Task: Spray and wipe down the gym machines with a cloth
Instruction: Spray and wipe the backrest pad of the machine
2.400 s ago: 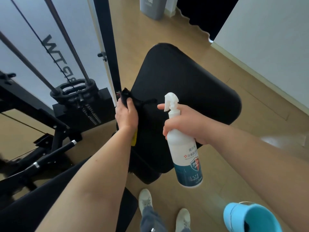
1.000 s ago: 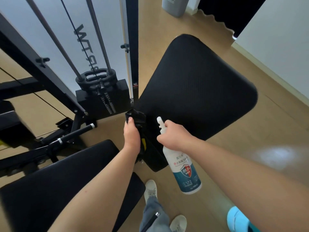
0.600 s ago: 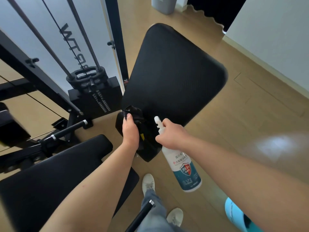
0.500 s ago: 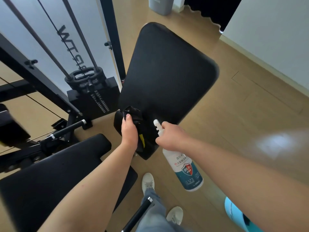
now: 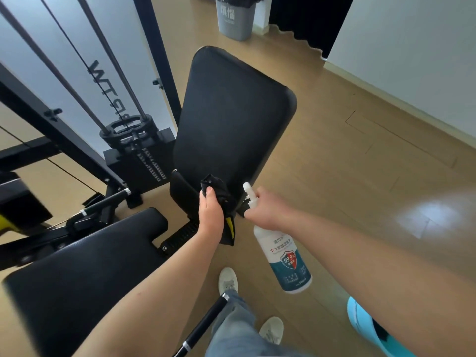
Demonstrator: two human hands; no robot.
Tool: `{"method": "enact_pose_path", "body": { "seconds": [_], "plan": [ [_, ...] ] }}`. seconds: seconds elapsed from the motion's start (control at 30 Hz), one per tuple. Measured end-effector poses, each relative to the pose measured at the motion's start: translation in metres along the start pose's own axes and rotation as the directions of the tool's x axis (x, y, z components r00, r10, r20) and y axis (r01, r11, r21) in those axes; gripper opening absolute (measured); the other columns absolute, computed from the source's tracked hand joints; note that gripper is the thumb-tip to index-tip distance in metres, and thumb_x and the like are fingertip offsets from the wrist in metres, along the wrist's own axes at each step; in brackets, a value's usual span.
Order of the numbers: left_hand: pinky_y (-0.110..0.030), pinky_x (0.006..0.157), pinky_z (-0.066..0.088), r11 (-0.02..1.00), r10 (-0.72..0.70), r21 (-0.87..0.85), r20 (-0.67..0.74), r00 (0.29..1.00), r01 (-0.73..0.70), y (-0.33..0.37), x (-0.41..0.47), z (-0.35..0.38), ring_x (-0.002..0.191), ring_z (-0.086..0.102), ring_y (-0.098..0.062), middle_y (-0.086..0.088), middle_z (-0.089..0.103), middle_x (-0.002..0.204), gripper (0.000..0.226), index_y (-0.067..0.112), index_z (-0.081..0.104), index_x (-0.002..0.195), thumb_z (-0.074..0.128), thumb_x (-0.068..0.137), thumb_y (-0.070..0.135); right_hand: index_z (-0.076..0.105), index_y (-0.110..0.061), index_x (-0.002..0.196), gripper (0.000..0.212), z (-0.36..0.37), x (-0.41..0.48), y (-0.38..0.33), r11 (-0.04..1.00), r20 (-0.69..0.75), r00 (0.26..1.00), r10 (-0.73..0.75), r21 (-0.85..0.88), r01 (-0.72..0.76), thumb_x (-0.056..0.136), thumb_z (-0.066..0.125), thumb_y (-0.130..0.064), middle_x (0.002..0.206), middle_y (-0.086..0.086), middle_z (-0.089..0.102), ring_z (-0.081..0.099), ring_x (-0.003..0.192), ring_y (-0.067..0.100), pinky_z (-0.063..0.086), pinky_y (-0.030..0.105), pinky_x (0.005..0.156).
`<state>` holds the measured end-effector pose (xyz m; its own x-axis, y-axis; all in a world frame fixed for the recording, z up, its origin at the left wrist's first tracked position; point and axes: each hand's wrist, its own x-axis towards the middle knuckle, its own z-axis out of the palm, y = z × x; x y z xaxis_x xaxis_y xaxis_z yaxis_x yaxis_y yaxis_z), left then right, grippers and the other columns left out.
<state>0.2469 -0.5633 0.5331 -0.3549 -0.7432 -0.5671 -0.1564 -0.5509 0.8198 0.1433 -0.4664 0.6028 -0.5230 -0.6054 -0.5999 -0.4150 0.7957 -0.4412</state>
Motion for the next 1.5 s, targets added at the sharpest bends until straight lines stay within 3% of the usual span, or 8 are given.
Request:
{"method": "enact_pose_path", "body": {
  "seconds": [0.23, 0.57, 0.7, 0.83, 1.0, 1.13, 1.23, 1.5],
  "plan": [
    [-0.048, 0.124, 0.019, 1.0, 0.023, -0.002, 0.021, 1.0, -0.023, 0.01, -0.004, 0.004, 0.152, 0.027, -0.027, 0.001, 0.033, 0.163, 0.053, 0.03, 0.018, 0.162, 0.029, 0.111, 0.043, 0.047, -0.023, 0.112, 0.027, -0.016, -0.001, -0.005, 0.992, -0.124, 0.987, -0.1, 0.06, 0.108, 0.093, 0.066, -0.03, 0.093, 0.0, 0.057, 0.059, 0.079, 0.016, 0.043, 0.029, 0.061],
    [-0.038, 0.122, 0.017, 0.992, 0.123, -0.034, -0.012, 0.992, -0.124, 0.039, 0.026, -0.006, 0.155, 0.019, -0.022, 0.002, 0.023, 0.168, 0.053, 0.031, 0.013, 0.163, 0.025, 0.112, 0.04, 0.038, -0.023, 0.084, 0.027, -0.024, 0.025, -0.047, 0.989, -0.075, 0.986, -0.148, -0.011, 0.147, 0.091, 0.064, -0.025, 0.082, -0.001, 0.051, 0.051, 0.07, 0.016, 0.04, 0.031, 0.061],
    [-0.027, 0.114, 0.018, 0.974, 0.218, 0.048, 0.092, 0.972, -0.223, 0.04, 0.042, -0.007, 0.154, 0.019, -0.015, 0.008, 0.026, 0.165, 0.052, 0.031, 0.015, 0.163, 0.027, 0.113, 0.037, 0.034, -0.027, 0.08, 0.033, -0.024, 0.036, -0.056, 0.99, -0.147, 0.982, -0.121, 0.057, 0.131, 0.092, 0.065, -0.024, 0.08, -0.001, 0.049, 0.048, 0.066, 0.014, 0.034, 0.029, 0.057],
    [-0.03, 0.126, 0.013, 0.911, 0.344, 0.128, 0.285, 0.895, -0.391, 0.024, 0.053, 0.007, 0.154, 0.015, -0.002, 0.015, 0.022, 0.167, 0.053, 0.042, 0.022, 0.157, 0.031, 0.104, 0.042, 0.039, -0.024, 0.082, 0.028, -0.035, 0.037, -0.052, 0.985, -0.206, 0.976, -0.066, 0.143, 0.097, 0.093, 0.064, -0.025, 0.083, 0.002, 0.054, 0.05, 0.068, 0.014, 0.033, 0.029, 0.057],
    [-0.048, 0.126, -0.013, 0.682, 0.35, 0.462, 0.474, 0.808, -0.567, -0.006, 0.072, 0.04, 0.147, -0.035, -0.001, 0.032, -0.038, 0.155, 0.077, 0.071, -0.021, 0.142, 0.042, 0.11, 0.04, 0.041, -0.029, 0.088, 0.025, -0.042, 0.031, -0.042, 0.981, -0.204, 0.968, -0.146, 0.098, 0.168, 0.095, 0.065, -0.025, 0.083, -0.002, 0.057, 0.055, 0.069, 0.01, 0.035, 0.023, 0.056],
    [-0.047, 0.117, -0.028, 0.408, 0.363, 0.711, 0.449, 0.816, -0.573, -0.001, 0.088, 0.063, 0.14, -0.05, -0.022, 0.004, -0.059, 0.147, 0.113, 0.039, -0.048, 0.14, 0.058, 0.1, 0.047, 0.043, -0.026, 0.096, 0.024, -0.048, 0.037, -0.04, 0.982, -0.199, 0.971, -0.131, 0.108, 0.154, 0.092, 0.067, -0.024, 0.091, -0.002, 0.06, 0.057, 0.074, 0.01, 0.037, 0.023, 0.058],
    [-0.053, 0.121, -0.022, 0.525, 0.397, 0.702, 0.298, 0.868, -0.481, 0.028, 0.106, 0.073, 0.145, -0.043, -0.025, -0.002, -0.049, 0.155, 0.101, 0.025, -0.032, 0.154, 0.049, 0.101, 0.054, 0.045, -0.027, 0.096, 0.023, -0.05, 0.044, -0.043, 0.98, -0.181, 0.976, -0.125, 0.129, 0.15, 0.091, 0.067, -0.024, 0.092, -0.001, 0.06, 0.057, 0.074, 0.01, 0.037, 0.024, 0.059],
    [-0.057, 0.123, -0.012, 0.749, 0.357, 0.585, 0.04, 0.933, -0.312, 0.113, 0.2, 0.041, 0.155, -0.024, -0.025, -0.001, -0.026, 0.168, 0.074, 0.032, -0.013, 0.162, 0.025, 0.105, 0.06, 0.047, -0.021, 0.093, 0.021, -0.037, 0.086, -0.08, 0.973, -0.082, 0.991, -0.103, 0.197, 0.118, 0.089, 0.067, -0.022, 0.09, 0.005, 0.061, 0.054, 0.073, 0.017, 0.044, 0.032, 0.063]
  ]
}}
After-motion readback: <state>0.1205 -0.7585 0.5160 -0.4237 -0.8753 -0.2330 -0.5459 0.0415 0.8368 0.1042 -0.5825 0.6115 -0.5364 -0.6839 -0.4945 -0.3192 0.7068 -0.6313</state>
